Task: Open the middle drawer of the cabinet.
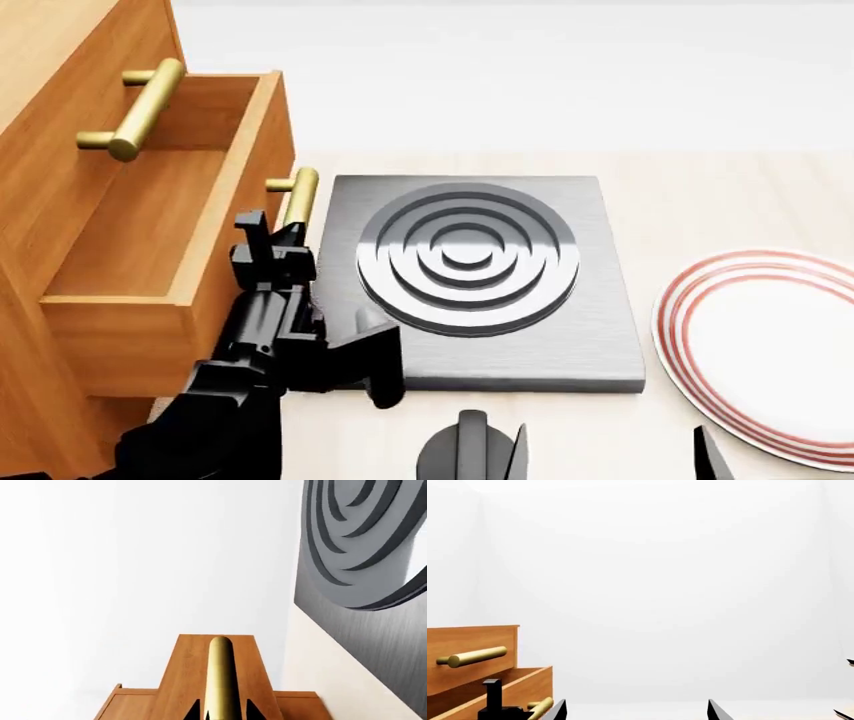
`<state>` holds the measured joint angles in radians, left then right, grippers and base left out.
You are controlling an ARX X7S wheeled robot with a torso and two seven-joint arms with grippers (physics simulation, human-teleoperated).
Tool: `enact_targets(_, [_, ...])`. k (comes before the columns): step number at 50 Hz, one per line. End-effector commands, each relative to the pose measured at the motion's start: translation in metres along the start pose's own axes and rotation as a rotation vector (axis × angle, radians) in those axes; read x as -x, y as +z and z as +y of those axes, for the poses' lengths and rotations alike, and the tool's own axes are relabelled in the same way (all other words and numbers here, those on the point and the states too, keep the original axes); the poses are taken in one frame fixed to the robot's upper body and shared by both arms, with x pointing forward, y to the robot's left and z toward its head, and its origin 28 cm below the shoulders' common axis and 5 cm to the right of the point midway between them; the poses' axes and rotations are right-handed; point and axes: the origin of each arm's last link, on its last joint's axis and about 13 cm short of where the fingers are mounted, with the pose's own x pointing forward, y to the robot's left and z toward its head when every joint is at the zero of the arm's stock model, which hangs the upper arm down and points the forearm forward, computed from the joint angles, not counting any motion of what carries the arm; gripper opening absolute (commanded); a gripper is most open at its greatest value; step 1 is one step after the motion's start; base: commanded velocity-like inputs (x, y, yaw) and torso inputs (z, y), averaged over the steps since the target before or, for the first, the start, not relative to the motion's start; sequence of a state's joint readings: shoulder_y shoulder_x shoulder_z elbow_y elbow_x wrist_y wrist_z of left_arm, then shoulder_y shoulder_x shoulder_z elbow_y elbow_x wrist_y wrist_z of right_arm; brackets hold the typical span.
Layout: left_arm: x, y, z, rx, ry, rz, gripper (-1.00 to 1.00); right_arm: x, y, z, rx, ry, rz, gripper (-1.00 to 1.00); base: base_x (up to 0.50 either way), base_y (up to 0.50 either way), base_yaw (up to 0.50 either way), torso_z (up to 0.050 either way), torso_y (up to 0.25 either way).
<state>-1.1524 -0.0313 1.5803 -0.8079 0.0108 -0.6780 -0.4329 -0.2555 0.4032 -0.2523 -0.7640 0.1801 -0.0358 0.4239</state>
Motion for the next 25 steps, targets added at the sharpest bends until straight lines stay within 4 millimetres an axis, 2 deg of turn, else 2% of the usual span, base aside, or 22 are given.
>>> enact_targets(1, [0.005, 0.029, 0.014, -0.076, 0.164, -0.128, -1.0, 0.0, 0.0, 0.0, -0.002, 0.001, 0.0, 1.0, 0.0, 0.0, 0.0, 0.0, 0.01])
enact_targets(25, [0.019, 0.059, 0.029, -0.036, 0.221, -0.279, -1.0, 0.0, 0.0, 0.0, -0.003, 0.0, -0.001, 1.0, -0.01, 0.0, 0.0, 0.001, 0.004])
